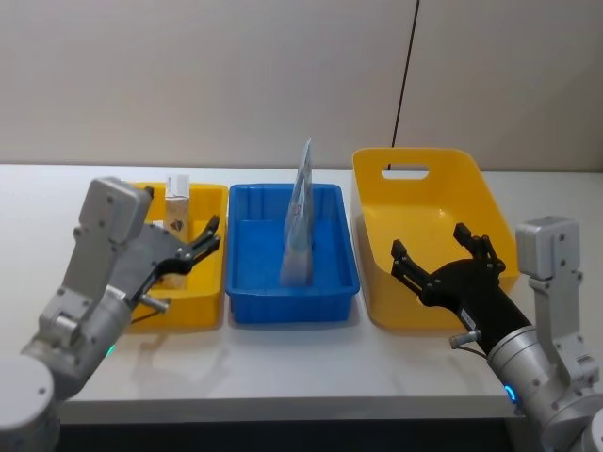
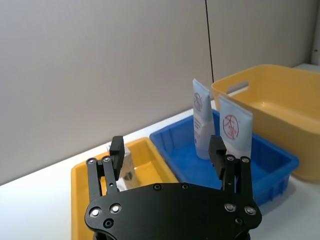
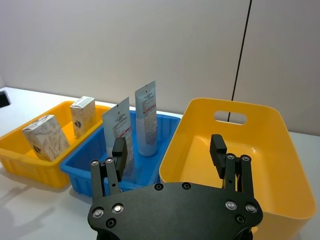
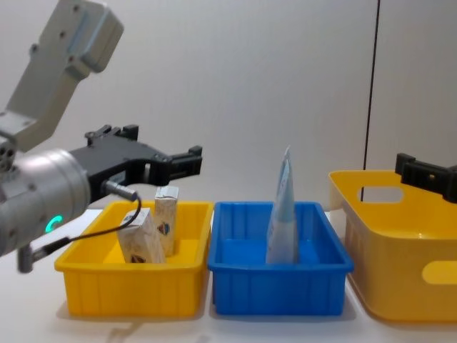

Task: Bimanual collaborative sorting of washing and personal care products

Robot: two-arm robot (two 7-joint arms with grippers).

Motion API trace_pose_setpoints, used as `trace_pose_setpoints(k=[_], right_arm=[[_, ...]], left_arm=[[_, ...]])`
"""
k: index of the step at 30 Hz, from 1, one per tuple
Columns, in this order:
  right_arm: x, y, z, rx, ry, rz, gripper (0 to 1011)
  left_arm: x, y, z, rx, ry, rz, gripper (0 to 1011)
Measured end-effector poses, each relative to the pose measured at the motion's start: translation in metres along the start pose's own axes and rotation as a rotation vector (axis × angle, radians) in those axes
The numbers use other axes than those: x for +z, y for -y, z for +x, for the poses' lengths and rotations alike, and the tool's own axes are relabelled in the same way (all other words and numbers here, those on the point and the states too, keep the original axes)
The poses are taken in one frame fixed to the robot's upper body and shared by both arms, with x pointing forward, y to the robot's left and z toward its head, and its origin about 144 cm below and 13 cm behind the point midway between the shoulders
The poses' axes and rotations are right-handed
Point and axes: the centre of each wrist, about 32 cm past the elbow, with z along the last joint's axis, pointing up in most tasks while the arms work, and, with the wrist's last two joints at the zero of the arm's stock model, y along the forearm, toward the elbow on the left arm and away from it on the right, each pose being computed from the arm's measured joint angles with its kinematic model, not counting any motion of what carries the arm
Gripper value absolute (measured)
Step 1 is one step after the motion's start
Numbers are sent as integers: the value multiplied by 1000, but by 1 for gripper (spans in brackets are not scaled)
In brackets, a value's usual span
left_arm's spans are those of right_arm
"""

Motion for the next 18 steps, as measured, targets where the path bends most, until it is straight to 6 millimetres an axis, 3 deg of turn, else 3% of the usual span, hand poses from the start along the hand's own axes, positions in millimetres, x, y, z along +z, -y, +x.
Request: trace_pose_setpoints(k=[18], right_arm=[[0,0,0,0,0,0,1002]], left_arm=[[30,76,-24,113,-109,-7,1001]])
